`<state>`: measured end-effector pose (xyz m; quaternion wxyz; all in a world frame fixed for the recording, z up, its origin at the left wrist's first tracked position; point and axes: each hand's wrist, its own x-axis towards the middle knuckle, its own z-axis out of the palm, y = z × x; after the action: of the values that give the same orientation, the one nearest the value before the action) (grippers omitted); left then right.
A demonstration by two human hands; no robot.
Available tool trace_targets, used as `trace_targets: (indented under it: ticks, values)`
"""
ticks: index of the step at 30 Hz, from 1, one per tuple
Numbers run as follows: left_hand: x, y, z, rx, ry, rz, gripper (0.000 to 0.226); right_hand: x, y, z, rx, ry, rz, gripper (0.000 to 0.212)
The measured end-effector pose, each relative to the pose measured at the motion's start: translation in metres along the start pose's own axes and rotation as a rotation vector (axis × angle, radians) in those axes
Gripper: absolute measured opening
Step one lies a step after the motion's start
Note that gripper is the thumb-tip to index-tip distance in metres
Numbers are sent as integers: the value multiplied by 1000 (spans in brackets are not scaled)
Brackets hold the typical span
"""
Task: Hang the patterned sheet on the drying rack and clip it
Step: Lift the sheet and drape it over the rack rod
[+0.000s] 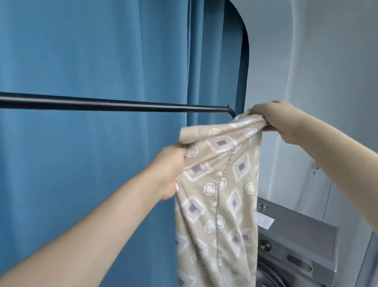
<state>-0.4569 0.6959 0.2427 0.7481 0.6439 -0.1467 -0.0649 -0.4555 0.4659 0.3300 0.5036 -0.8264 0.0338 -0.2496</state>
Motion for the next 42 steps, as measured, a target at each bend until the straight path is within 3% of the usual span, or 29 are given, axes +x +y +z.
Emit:
trace_targets:
  ticks: [2, 4, 5, 7, 10, 11, 13, 15, 17, 19, 21, 23, 25, 27, 29, 32, 34, 36, 38, 42]
  values:
    - [5, 12, -12, 229, 58, 163, 14, -16, 6, 8, 285, -333, 11, 28]
    - [9, 28, -25, 494, 201, 368, 21, -26, 20, 22, 518, -541, 84, 22]
    - [9, 36, -31, 633, 290, 441, 24, -29, 27, 30, 577, -601, 122, 28]
    - [6, 49, -40, 871, 426, 553, 28, -33, 34, 44, 576, -720, 193, 46]
    - [1, 55, -49, 1038, 489, 694, 35, -38, 27, 56, 476, -958, 263, 63]
    - [0, 54, -53, 1081, 501, 722, 36, -39, 23, 58, 397, -1061, 259, 61]
    - [-2, 53, -60, 1135, 507, 761, 37, -43, 13, 62, 233, -1204, 173, 37]
    - [-8, 56, -63, 1109, 463, 742, 39, -42, 0, 69, 239, -1129, 103, 6]
    - [-18, 60, -64, 1006, 361, 585, 44, -35, -11, 74, 345, -943, 26, 12]
    - [-33, 65, -67, 881, 91, 274, 47, -29, -21, 79, 461, -808, -35, 11]
    - [-48, 59, -72, 753, -218, -92, 30, -23, -32, 87, 522, -671, -98, 10]
    - [-58, 43, -78, 623, -335, -229, 16, -16, -42, 93, 540, -485, -155, 18]
    - [-60, 24, -81, 354, -224, -190, 28, -9, -48, 91, 345, -229, -295, 20]
    - [-58, 17, -76, 34, -77, -96, 31, 1, -48, 85, -99, 41, -529, 26]
    - [-58, 24, -69, -129, -27, -44, 37, 7, -47, 81, -458, 219, -689, 37]
    - [-70, 40, -61, -78, -270, -153, 48, 18, -55, 75, -695, 415, -759, 49]
    - [-77, 38, -61, 110, -544, -302, 37, 26, -62, 75, -777, 487, -754, 56]
    - [-80, 34, -63, 311, -682, -360, 35, 35, -66, 81, -846, 500, -710, 61]
    - [-78, 37, -66, 389, -601, -318, 34, 46, -64, 84, -850, 480, -576, 64]
    - [-77, 54, -47, 301, -186, -140, 23, 69, -61, 70, -684, 397, -166, 58]
